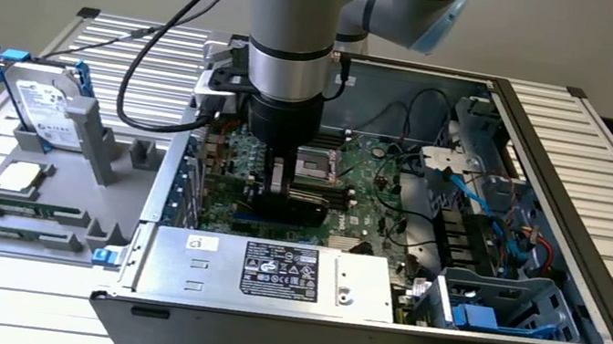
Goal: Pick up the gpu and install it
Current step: 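Press down on the gpu until it lock into place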
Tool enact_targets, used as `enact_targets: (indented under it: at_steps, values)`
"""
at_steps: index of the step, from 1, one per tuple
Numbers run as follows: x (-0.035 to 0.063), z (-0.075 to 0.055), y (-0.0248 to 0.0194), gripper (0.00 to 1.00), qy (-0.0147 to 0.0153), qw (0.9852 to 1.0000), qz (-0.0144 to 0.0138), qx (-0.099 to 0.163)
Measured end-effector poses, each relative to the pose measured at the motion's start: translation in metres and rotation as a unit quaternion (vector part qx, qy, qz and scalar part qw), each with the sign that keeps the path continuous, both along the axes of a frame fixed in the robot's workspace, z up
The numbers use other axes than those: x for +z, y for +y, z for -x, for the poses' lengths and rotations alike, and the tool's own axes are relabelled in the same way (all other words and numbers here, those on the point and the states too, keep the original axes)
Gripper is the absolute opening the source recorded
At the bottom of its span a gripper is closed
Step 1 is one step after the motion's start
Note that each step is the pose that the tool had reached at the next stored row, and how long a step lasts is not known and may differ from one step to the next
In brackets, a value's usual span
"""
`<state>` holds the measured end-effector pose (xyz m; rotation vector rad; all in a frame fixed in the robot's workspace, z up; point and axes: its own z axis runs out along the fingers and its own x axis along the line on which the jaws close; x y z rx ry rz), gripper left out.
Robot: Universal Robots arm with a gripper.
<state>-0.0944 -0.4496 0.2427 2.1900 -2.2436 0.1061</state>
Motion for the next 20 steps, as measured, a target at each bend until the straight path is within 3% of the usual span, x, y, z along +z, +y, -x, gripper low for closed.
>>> enact_targets:
  at_steps: [20]
  values:
    - [0.0,0.0,0.0,0.27,0.0,1.0,0.0,0.0]
